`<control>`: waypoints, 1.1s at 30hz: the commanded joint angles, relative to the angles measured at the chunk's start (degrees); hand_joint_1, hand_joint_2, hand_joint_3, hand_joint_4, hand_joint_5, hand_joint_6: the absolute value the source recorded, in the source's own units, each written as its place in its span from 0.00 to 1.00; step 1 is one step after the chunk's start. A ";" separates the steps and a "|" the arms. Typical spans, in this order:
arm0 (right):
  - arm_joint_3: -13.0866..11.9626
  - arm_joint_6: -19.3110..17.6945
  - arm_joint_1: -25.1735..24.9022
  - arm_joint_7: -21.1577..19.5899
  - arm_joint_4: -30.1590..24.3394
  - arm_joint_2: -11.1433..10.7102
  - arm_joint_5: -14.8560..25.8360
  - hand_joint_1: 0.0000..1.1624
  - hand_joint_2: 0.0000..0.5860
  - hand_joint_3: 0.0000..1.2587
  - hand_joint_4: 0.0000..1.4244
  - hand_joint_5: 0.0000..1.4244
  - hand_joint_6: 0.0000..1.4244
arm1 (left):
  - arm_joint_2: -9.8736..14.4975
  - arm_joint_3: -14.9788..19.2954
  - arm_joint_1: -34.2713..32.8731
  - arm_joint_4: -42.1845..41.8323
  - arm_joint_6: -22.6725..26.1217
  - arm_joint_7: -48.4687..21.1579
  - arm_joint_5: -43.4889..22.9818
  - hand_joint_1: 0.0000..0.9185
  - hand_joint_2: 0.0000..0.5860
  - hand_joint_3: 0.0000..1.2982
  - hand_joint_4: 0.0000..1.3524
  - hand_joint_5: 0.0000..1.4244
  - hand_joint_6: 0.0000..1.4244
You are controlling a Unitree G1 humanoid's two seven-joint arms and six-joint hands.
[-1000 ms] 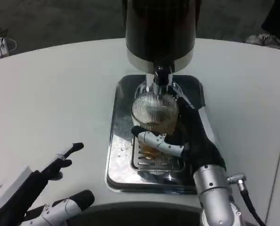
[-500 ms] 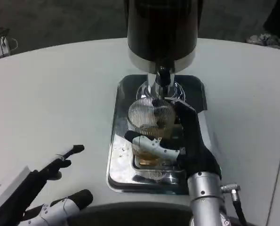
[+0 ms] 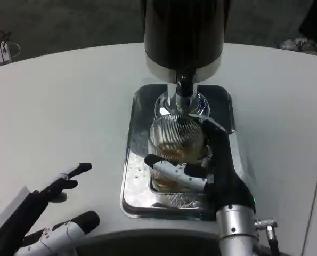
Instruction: Grasp the cup under the faucet to collect the drink, then remove the cup.
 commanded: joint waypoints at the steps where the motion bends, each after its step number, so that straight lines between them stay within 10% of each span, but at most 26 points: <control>1: 1.65 -0.91 1.93 3.67 -4.32 -0.91 -0.14 0.83 0.40 0.86 0.92 1.00 1.00 | 0.59 0.38 -0.09 1.39 -1.39 -0.32 -0.60 0.00 0.02 0.12 0.06 0.10 0.16; 18: 3.58 1.75 10.80 19.59 -23.05 -6.31 0.15 0.84 0.20 0.84 0.89 0.99 1.00 | 1.32 0.03 -2.69 -0.05 -2.21 -0.25 2.34 0.00 0.02 0.12 0.04 0.08 0.15; 33: -10.77 7.04 20.09 35.76 -46.40 -18.81 9.22 0.86 0.17 0.84 0.89 0.99 1.00 | 2.62 -3.49 -2.88 -8.28 0.03 -1.87 8.00 0.00 0.03 0.06 0.00 0.00 0.08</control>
